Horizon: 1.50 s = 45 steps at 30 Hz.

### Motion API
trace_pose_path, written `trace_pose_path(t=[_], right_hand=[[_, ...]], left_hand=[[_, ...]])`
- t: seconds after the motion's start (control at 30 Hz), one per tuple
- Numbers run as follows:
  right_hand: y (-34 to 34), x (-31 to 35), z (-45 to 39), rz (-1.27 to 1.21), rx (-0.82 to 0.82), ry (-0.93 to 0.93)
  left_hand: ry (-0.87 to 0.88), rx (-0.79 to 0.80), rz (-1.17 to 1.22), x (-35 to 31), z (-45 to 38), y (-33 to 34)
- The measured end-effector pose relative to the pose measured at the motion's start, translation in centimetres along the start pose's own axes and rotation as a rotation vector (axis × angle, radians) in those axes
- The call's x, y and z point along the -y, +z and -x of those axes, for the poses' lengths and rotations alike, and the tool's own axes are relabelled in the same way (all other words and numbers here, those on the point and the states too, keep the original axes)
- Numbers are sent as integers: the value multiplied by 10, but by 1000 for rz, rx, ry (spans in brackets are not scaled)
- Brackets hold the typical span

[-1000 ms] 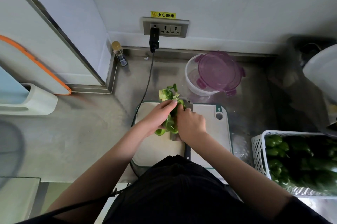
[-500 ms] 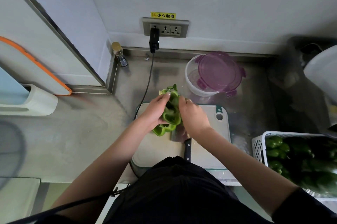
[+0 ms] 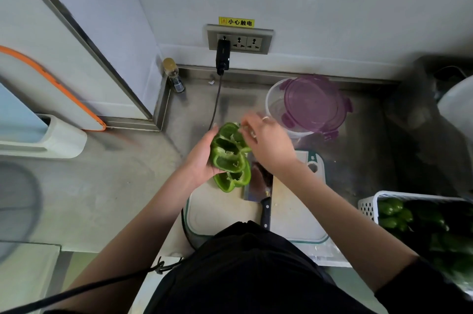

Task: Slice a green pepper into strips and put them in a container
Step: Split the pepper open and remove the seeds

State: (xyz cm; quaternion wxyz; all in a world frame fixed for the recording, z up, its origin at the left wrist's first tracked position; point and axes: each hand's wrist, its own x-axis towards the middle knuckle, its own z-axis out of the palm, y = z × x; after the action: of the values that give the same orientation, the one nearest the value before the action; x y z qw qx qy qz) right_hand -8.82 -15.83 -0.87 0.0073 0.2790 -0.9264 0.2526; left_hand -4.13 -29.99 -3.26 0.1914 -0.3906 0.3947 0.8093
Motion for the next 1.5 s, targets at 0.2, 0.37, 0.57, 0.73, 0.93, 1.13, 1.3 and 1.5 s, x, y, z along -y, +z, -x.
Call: trace_pose_path(t=[0.2, 0.37, 0.57, 0.73, 0.93, 1.13, 1.3, 1.5], right_hand=[[13, 15, 8, 434, 134, -6], [19, 20, 4, 552, 367, -18], [13, 6, -3, 410, 443, -114], [11, -10, 2, 86, 333, -148], [-4, -30, -18, 12, 254, 156], [-1, 7, -2, 372, 307, -415], [19, 6, -1, 441, 340, -395], [29, -5, 9, 190, 119, -424]], left_hand=[[50, -53, -123, 8, -1, 11], [117, -90, -319, 13, -3, 10], [118, -74, -336, 8, -2, 8], [40, -44, -200, 8, -2, 5], [-15, 26, 0, 3, -5, -5], [21, 52, -13, 3, -8, -2], [88, 90, -58, 8, -11, 0], [6, 22, 54, 3, -11, 4]])
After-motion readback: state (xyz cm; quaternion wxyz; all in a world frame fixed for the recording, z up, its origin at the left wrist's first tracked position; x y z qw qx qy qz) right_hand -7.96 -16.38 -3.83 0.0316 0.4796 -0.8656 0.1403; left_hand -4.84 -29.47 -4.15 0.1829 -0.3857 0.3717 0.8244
